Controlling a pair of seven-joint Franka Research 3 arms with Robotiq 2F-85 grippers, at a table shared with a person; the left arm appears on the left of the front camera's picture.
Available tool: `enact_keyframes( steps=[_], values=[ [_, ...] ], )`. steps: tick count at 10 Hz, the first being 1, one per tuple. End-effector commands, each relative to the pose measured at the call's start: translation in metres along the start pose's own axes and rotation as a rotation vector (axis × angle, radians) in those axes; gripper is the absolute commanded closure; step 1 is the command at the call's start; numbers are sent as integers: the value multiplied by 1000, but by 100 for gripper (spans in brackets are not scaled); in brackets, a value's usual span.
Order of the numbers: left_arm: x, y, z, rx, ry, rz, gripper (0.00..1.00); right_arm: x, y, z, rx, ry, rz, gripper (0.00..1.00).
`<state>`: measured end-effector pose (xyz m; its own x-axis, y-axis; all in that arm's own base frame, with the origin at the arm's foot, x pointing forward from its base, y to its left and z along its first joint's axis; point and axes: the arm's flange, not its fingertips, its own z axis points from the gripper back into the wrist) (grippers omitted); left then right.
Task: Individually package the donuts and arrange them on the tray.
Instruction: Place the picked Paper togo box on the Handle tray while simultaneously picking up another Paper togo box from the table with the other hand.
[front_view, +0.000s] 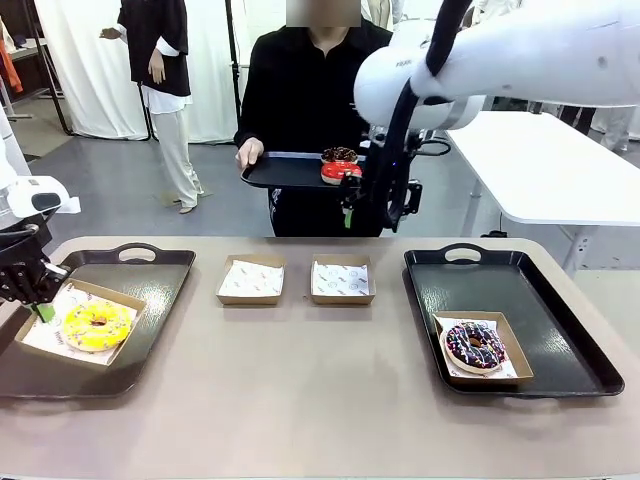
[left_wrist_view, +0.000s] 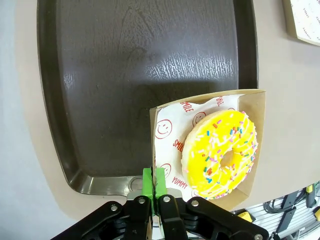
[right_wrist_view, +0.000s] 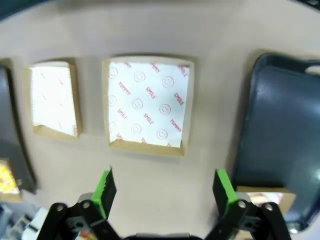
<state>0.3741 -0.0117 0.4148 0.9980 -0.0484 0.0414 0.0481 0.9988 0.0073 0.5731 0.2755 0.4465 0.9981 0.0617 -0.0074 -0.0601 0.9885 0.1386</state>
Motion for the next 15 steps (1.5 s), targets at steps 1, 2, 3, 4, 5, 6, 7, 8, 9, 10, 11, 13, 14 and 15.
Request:
enact_keyframes(
  steps=[1, 2, 3, 4, 5, 6, 7, 8, 9, 10, 11, 13, 14, 15],
  values=[
    [0, 0, 0, 0, 4, -1, 99, 3, -8, -13, -13, -43, 63, 0],
    [0, 0, 0, 0, 4, -1, 99, 3, -14, -22, -1, -62, 77, 0],
    [0, 0, 0, 0, 4, -1, 99, 1, -21, -30, 7, -72, 85, 0],
    [0, 0, 0, 0, 4, -1, 99, -1, -26, -40, 16, -61, 89, 0],
    [0, 0, 0, 0, 4, -1, 99, -4, -31, -50, 17, -50, 95, 0],
    [0, 0, 0, 0, 4, -1, 99, -8, -33, -58, 6, -46, 102, 0],
    [0, 0, 0, 0, 4, -1, 99, -13, -34, -66, -3, -46, 113, 0],
    [0, 0, 0, 0, 4, -1, 99, -18, -35, -73, -6, -43, 122, 0],
    [0, 0, 0, 0, 4, -1, 99, -22, -36, -80, -16, -48, 130, 0],
    [0, 0, 0, 0, 4, -1, 99, -22, -36, -85, -34, -59, 132, 0],
    [0, 0, 0, 0, 4, -1, 99, -23, -36, -87, -43, -70, 133, 0],
    [0, 0, 0, 0, 4, -1, 99, -16, -33, -87, -22, -28, 118, 0],
    [0, 0, 0, 0, 4, -1, 99, -16, -33, -87, -22, -28, 118, 0],
    [0, 0, 0, 0, 4, -1, 99, -16, -33, -87, -22, -28, 118, 0]
  ],
)
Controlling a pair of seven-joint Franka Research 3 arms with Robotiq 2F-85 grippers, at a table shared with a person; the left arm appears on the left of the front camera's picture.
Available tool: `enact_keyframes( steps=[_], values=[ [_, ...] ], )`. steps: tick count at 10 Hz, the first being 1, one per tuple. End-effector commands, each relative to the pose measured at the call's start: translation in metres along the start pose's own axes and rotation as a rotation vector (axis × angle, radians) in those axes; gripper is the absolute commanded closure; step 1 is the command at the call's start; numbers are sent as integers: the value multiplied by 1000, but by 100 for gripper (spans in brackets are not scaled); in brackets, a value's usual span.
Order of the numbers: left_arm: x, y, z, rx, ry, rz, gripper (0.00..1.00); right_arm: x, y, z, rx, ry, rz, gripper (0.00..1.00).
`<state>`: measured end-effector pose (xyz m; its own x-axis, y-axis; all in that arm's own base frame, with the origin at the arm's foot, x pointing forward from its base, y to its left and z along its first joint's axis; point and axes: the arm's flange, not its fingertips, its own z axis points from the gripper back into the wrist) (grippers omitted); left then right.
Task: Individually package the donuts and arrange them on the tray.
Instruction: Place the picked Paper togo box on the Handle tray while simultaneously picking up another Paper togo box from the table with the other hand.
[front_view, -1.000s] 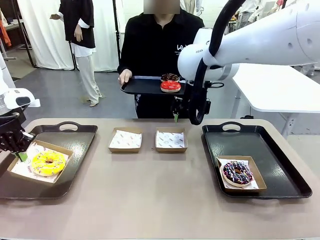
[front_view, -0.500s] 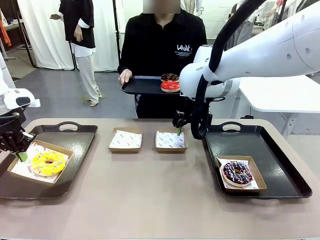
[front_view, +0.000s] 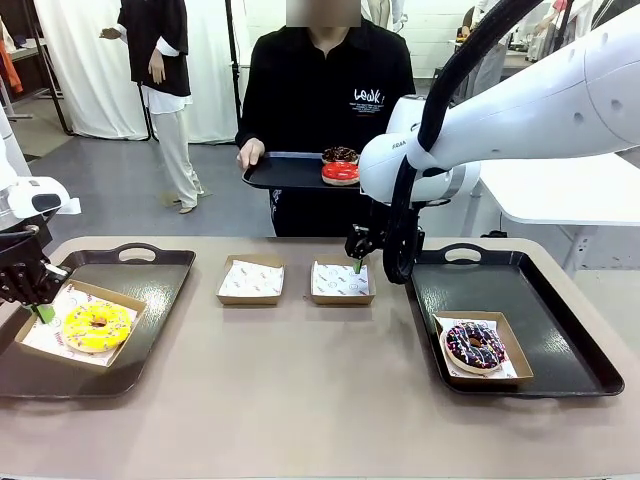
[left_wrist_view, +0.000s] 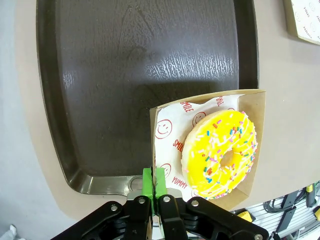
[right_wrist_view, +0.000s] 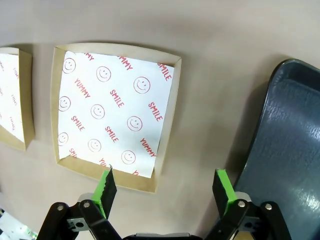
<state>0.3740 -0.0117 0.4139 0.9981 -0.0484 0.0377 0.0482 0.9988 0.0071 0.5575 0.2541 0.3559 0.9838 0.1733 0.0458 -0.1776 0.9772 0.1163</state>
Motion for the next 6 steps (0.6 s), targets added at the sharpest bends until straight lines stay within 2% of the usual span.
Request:
enact_keyframes(
  steps=[1, 2, 4, 6],
  values=[
    [0, 0, 1, 0, 0, -1, 99, 0, 0, 1, -2, 10, -1, 0],
    [0, 0, 0, 0, 0, 0, 99, 0, 0, 0, 0, 0, 0, 0],
    [8, -6, -2, 20, 29, 81, 99, 4, 11, -9, -21, -104, -146, 0],
    [10, -8, -2, 11, 26, 134, 99, 11, 19, -21, -30, -159, -209, 0]
  ],
)
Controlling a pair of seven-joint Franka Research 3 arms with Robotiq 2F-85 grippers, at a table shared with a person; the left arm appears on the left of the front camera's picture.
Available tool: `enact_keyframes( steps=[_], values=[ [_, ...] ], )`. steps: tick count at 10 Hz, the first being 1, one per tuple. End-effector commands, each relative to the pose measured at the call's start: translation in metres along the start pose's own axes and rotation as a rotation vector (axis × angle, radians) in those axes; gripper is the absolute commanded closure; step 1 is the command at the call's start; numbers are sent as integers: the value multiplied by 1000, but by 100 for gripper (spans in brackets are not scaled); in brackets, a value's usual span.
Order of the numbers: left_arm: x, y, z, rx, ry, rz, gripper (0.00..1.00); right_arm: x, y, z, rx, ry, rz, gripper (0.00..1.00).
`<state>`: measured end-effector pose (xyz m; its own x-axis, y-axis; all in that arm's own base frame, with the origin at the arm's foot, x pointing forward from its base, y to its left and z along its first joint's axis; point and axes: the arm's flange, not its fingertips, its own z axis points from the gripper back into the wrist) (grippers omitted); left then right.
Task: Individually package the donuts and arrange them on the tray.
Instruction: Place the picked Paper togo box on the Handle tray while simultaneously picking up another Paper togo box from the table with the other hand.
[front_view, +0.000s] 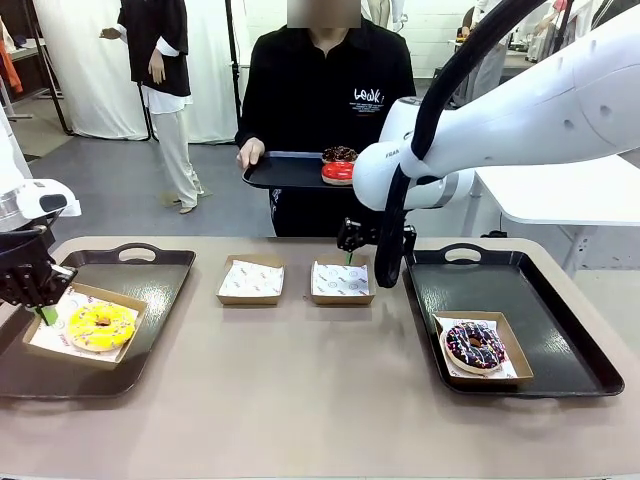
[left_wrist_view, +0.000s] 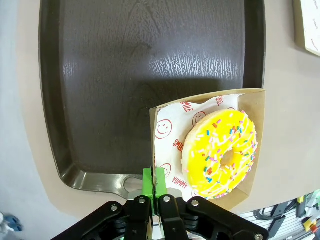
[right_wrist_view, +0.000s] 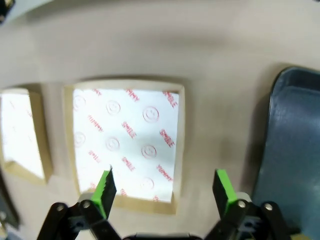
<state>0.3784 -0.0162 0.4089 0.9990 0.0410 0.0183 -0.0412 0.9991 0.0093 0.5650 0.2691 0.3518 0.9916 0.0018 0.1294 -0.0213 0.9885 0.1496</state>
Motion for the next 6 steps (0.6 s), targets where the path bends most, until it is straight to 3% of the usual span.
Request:
enact_keyframes(
  steps=[1, 6],
  values=[
    [6, -7, 1, 8, 3, 50, 99, 1, 7, -21, -49, -76, -50, 0],
    [8, -14, -11, 26, 11, 53, 99, -1, -3, -23, -87, -97, -47, 0]
  ],
)
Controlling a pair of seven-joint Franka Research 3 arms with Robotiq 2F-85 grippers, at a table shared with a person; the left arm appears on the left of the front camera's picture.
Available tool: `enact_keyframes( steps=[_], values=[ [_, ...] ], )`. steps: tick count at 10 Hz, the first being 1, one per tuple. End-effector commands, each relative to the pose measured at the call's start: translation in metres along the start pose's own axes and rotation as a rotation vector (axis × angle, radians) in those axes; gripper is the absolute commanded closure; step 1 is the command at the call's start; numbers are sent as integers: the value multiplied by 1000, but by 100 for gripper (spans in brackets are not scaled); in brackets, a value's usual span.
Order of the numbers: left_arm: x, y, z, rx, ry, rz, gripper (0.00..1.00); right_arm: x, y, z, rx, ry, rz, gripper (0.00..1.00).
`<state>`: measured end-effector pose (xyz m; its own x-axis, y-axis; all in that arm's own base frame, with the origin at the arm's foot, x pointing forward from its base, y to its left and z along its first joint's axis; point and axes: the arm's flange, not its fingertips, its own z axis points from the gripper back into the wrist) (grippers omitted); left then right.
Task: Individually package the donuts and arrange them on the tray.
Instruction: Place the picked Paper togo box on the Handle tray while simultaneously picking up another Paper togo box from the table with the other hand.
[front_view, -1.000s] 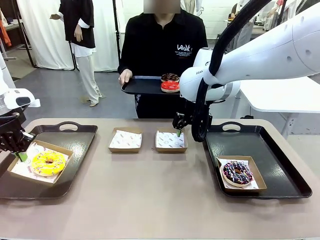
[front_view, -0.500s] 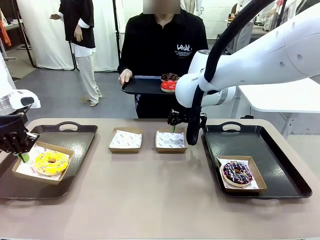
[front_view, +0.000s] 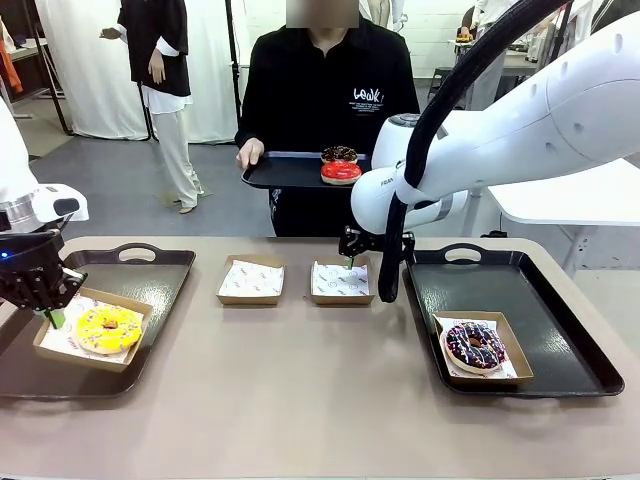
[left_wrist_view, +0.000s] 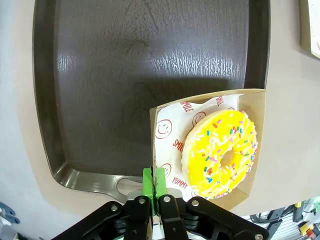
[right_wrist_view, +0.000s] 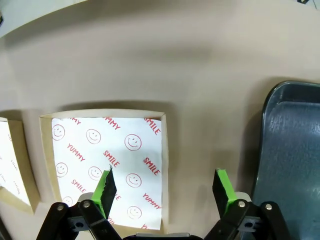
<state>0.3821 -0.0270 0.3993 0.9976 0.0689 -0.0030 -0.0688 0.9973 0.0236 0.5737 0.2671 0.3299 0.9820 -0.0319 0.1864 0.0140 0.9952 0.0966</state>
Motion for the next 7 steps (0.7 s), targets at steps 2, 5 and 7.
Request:
enact_keyframes(
  steps=[2, 5, 7],
  values=[
    [6, -6, -8, 19, 1, 27, 99, -6, 2, -6, -23, -21, -12, 0],
    [7, -12, -14, 37, 4, -4, 99, -7, 2, -8, -26, -14, -3, 0],
    [6, -14, -18, 44, 1, -30, 99, -7, 0, -11, -26, -7, -7, 0]
  ],
)
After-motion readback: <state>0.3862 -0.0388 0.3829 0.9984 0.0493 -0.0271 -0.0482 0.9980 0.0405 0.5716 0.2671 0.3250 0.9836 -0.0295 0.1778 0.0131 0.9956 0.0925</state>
